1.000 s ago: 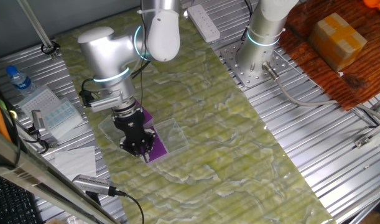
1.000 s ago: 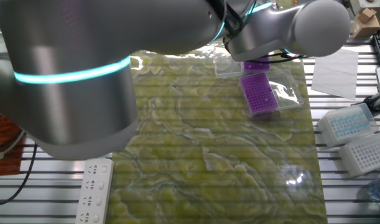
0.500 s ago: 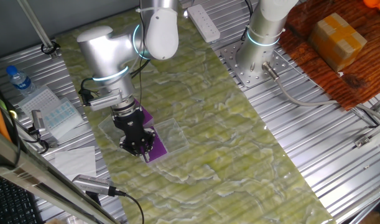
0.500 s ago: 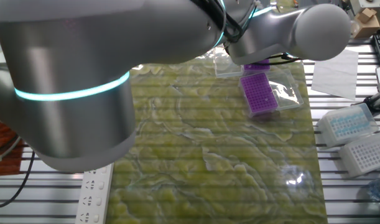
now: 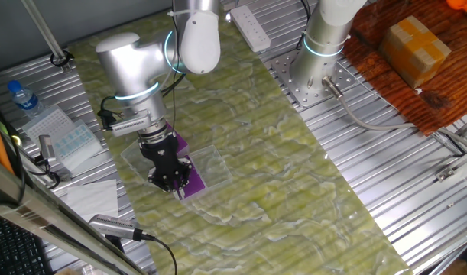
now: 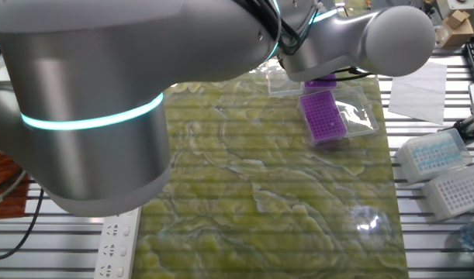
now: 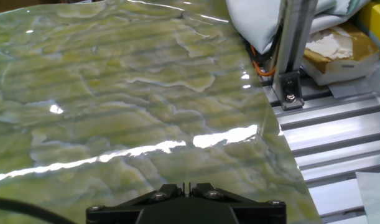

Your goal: Transfer all small pipette tips from one holder to another

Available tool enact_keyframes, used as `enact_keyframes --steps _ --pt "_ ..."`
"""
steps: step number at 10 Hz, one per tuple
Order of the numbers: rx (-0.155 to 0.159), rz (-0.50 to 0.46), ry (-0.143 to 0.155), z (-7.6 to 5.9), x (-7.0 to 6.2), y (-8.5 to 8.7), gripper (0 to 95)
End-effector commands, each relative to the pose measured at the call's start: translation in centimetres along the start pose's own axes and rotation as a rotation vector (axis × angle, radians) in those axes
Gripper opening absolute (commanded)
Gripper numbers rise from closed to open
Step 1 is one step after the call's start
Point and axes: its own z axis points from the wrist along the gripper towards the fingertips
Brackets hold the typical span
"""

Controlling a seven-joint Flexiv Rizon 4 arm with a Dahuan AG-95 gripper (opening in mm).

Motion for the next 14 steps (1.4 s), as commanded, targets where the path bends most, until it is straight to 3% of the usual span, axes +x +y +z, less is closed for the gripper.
enact_keyframes --steps 1,14 --pt "0.002 0.0 0.0 0.07 -0.05 -0.06 0.0" --pt "0.0 -0.008 -0.016 0.24 0.55 0.18 0.0"
